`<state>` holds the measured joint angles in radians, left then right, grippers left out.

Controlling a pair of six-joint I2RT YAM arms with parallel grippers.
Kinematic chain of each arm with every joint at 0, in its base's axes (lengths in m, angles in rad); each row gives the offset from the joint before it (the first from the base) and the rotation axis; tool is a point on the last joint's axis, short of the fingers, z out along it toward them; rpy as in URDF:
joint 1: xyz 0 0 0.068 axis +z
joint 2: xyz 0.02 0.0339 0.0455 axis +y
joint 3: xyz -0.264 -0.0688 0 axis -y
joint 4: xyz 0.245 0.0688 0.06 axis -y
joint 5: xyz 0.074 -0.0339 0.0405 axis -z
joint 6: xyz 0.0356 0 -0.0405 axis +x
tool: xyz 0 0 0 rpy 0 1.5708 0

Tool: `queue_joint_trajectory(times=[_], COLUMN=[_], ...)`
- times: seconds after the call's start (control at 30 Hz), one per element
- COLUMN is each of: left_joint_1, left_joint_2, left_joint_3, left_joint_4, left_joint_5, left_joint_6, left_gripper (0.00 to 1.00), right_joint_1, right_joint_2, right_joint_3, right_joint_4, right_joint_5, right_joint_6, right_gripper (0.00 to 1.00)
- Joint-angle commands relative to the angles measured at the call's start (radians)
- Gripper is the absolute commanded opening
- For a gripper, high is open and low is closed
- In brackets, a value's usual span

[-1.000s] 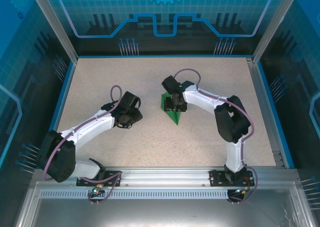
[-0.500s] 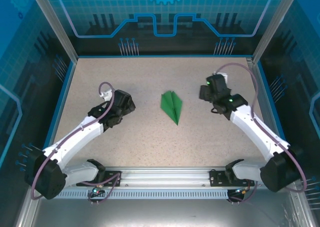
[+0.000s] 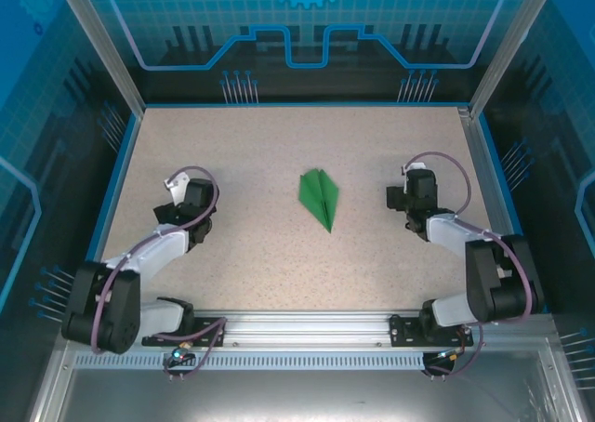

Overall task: Fold a paper plane with a square sheet of paper (pick it up from the middle)
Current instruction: Reset both arms

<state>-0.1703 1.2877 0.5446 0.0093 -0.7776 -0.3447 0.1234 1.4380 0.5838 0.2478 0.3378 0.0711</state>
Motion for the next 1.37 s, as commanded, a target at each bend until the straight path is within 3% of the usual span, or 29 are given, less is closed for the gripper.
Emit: queue_joint_trajectory(times=[0.0, 0.07, 0.23, 0.33, 0.4, 0.47, 0.5, 0.57, 1.33], left_joint_1=[0.013, 0.016, 0.072, 0.082, 0.089, 0.103, 0.116, 0.14, 0.139], left_joint_2=[0.057, 0.069, 0.133, 0.149, 0.173, 0.265, 0.225, 0.236, 0.227], left_joint_3=[-0.029, -0.079, -0.137, -0.173, -0.193, -0.185, -0.14, -0.159, -0.151], left_joint_4=[0.312, 0.486, 0.714, 0.801, 0.845, 0.959, 0.778, 0.845, 0.815], left_joint_5=[0.058, 0.092, 0.229, 0.352, 0.441, 0.46, 0.479, 0.507, 0.511], left_joint_6=[0.136, 0.219, 0.252, 0.299, 0.32, 0.332, 0.302, 0.293, 0.291], left_gripper=[0.99, 0.99, 0.99, 0.99, 0.99, 0.99, 0.99, 0.99, 0.99], right_joint_1=[-0.004, -0.016, -0.034, -0.028, -0.051, -0.052, -0.053, -0.054, -0.057], right_joint_2=[0.03, 0.043, 0.043, 0.065, 0.066, 0.066, 0.065, 0.065, 0.065], right_joint_3=[-0.022, -0.062, -0.248, -0.174, -0.159, -0.157, -0.157, -0.157, -0.155], right_joint_4=[0.258, 0.335, 0.658, 0.547, 0.519, 0.514, 0.512, 0.512, 0.508], right_joint_5=[-0.11, -0.134, -0.229, -0.225, -0.249, -0.247, -0.248, -0.247, -0.253], right_joint_6=[-0.087, -0.082, -0.1, -0.102, -0.081, -0.08, -0.08, -0.078, -0.08], right_gripper=[0.82, 0.82, 0.85, 0.87, 0.99, 0.99, 0.99, 0.99, 0.99])
